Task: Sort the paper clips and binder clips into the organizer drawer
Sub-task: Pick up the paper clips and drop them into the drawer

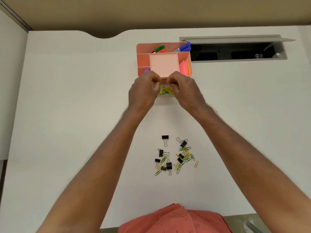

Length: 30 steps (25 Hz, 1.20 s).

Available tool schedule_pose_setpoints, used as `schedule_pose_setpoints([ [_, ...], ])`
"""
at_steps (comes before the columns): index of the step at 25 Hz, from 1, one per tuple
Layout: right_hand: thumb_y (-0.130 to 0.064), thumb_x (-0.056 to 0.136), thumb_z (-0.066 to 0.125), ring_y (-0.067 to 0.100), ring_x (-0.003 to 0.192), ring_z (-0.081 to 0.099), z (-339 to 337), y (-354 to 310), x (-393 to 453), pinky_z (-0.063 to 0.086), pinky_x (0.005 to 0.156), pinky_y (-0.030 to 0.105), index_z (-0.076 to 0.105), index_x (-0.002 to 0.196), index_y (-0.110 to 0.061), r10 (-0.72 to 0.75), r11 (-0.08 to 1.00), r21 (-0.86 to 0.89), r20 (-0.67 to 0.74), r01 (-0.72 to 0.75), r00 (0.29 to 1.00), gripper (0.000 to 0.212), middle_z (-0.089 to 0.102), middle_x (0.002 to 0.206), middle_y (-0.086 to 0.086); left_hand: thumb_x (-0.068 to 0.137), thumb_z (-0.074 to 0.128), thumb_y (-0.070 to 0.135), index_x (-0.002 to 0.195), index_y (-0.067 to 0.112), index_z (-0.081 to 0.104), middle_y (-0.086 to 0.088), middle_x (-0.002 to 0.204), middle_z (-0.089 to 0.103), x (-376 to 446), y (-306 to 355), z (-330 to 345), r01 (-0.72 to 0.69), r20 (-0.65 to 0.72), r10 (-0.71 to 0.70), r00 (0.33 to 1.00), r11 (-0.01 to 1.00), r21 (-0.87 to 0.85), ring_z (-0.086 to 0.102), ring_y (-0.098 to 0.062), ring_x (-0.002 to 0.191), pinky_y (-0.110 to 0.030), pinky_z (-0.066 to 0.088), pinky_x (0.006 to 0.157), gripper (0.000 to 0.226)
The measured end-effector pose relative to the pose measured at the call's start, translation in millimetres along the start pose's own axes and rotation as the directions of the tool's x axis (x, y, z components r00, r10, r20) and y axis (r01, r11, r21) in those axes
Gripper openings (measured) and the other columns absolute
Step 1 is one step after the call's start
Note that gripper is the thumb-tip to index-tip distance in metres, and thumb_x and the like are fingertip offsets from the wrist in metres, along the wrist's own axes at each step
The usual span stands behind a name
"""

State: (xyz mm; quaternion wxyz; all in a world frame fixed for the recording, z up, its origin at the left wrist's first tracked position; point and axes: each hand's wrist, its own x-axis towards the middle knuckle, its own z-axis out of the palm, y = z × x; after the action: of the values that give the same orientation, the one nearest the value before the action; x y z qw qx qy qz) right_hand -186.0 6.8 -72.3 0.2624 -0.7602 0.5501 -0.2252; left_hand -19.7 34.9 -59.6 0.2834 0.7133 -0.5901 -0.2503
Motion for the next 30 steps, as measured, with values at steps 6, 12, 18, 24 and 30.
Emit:
schedule_pose_setpoints([
  [6, 0.001, 0.096, 0.052, 0.015, 0.093, 0.064, -17, 11, -28, 0.056, 0.076, 0.027, 0.064, 0.102, -0.011, 0.026, 0.988, 0.155, -0.188, 0.004, 0.982, 0.018, 0.068, 0.098, 0.001, 0.097, 0.058, 0.027, 0.109, 0.03, 0.072, 0.008, 0.11, 0.074, 7, 0, 24, -0.113, 0.055, 0.101, 0.993, 0.95, 0.292, 0.066, -0.021, 0.098, -0.032, 0.048, 0.072, 0.019],
  [12, 0.002, 0.096, 0.055, 0.009, 0.092, 0.069, -15, 33, -111, 0.054, 0.078, 0.016, 0.066, 0.101, -0.015, 0.277, 0.924, 0.313, -0.156, -0.219, 0.948, 0.02, 0.069, 0.098, -0.001, 0.095, 0.061, 0.026, 0.113, 0.032, 0.069, 0.012, 0.117, 0.069, -21, 2, 23, -0.161, 0.015, 0.163, 0.987, 0.951, 0.265, 0.067, -0.017, 0.097, -0.029, 0.045, 0.069, 0.021],
  [18, -0.012, 0.095, 0.063, 0.005, 0.091, 0.061, 5, 53, -220, 0.059, 0.078, 0.033, 0.062, 0.112, -0.027, 0.416, 0.9, 0.122, 0.038, -0.418, 0.908, 0.022, 0.059, 0.109, -0.011, 0.096, 0.062, 0.032, 0.11, 0.035, 0.067, 0.017, 0.107, 0.068, -129, -13, 28, -0.144, 0.165, 0.118, 0.979, 0.977, 0.157, 0.05, 0.002, 0.071, -0.023, 0.046, 0.069, 0.015],
  [24, -0.03, 0.084, 0.079, 0.019, 0.127, 0.04, 16, 49, -267, 0.047, 0.101, 0.037, 0.044, 0.149, -0.023, 0.352, 0.936, -0.085, 0.256, -0.342, 0.9, 0.073, 0.042, 0.137, -0.001, 0.093, 0.064, 0.029, 0.098, 0.033, 0.061, 0.017, 0.095, 0.062, -246, -55, 41, 0.066, 0.24, -0.088, 0.967, 0.993, 0.099, 0.054, -0.003, 0.074, -0.023, 0.04, 0.067, 0.007],
  [30, -0.038, 0.081, 0.083, 0.022, 0.126, 0.037, 29, 35, -255, 0.05, 0.096, 0.04, 0.035, 0.155, -0.022, 0.333, 0.94, -0.185, 0.298, -0.288, 0.895, 0.089, 0.038, 0.137, 0.002, 0.089, 0.071, 0.02, 0.126, 0.016, 0.059, 0.0, 0.116, 0.055, -285, -68, 56, 0.019, 0.298, -0.073, 0.952, 0.984, 0.179, 0.058, -0.02, 0.102, -0.033, 0.052, 0.082, 0.039],
])
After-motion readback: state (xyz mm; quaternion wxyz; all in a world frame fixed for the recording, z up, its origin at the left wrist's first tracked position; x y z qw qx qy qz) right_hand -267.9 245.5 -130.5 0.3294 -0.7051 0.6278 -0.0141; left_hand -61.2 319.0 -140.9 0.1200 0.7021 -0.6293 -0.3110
